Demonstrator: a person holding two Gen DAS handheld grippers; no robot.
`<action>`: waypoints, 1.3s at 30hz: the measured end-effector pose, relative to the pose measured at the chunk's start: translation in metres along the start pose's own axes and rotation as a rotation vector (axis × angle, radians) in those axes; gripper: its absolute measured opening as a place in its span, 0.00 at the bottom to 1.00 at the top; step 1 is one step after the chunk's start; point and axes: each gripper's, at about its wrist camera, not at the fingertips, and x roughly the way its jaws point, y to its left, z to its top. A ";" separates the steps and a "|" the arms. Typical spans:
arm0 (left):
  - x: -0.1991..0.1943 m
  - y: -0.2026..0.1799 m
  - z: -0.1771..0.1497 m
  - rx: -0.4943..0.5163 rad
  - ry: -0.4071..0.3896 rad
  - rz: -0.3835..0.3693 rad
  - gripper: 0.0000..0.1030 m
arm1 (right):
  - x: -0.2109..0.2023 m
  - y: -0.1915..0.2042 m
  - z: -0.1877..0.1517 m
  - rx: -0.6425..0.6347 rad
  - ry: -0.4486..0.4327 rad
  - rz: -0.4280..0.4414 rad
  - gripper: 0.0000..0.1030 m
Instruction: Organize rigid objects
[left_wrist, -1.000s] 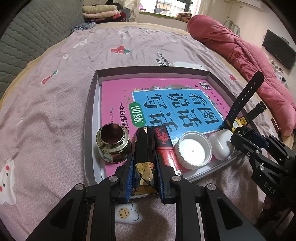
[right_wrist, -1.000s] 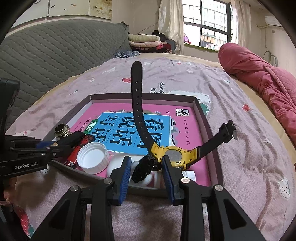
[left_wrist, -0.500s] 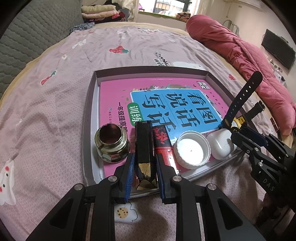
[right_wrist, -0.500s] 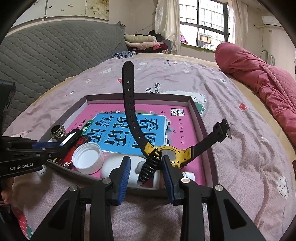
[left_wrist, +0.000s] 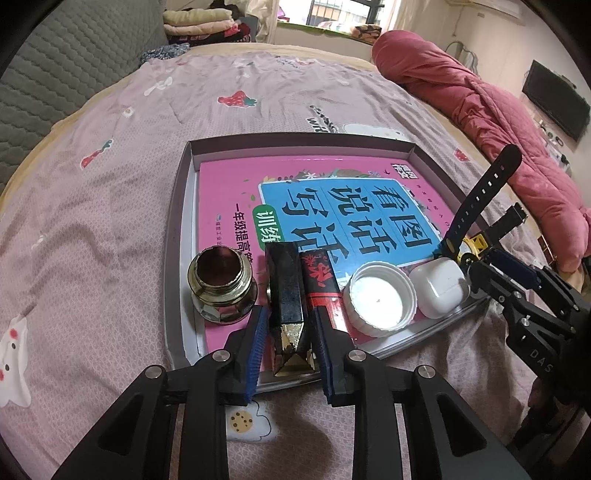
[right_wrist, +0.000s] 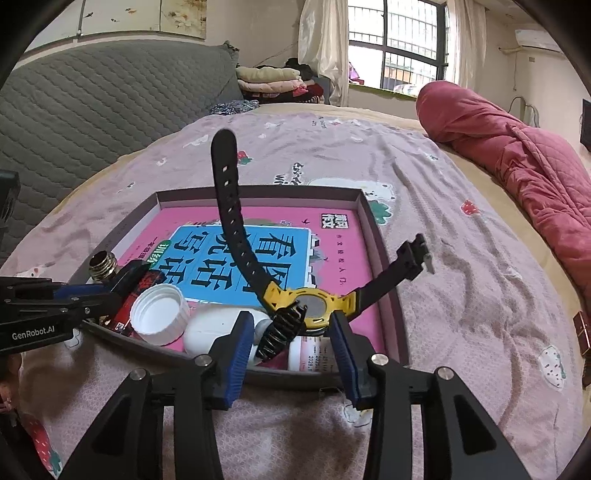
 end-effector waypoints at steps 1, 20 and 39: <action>-0.001 0.000 0.000 -0.001 -0.005 0.001 0.30 | -0.002 0.000 0.001 -0.002 -0.004 -0.003 0.41; -0.058 -0.001 -0.012 -0.027 -0.126 0.040 0.62 | -0.044 0.008 0.005 -0.023 -0.069 -0.022 0.49; -0.106 -0.012 -0.036 -0.092 -0.160 0.074 0.72 | -0.082 0.023 -0.001 -0.014 -0.109 -0.006 0.51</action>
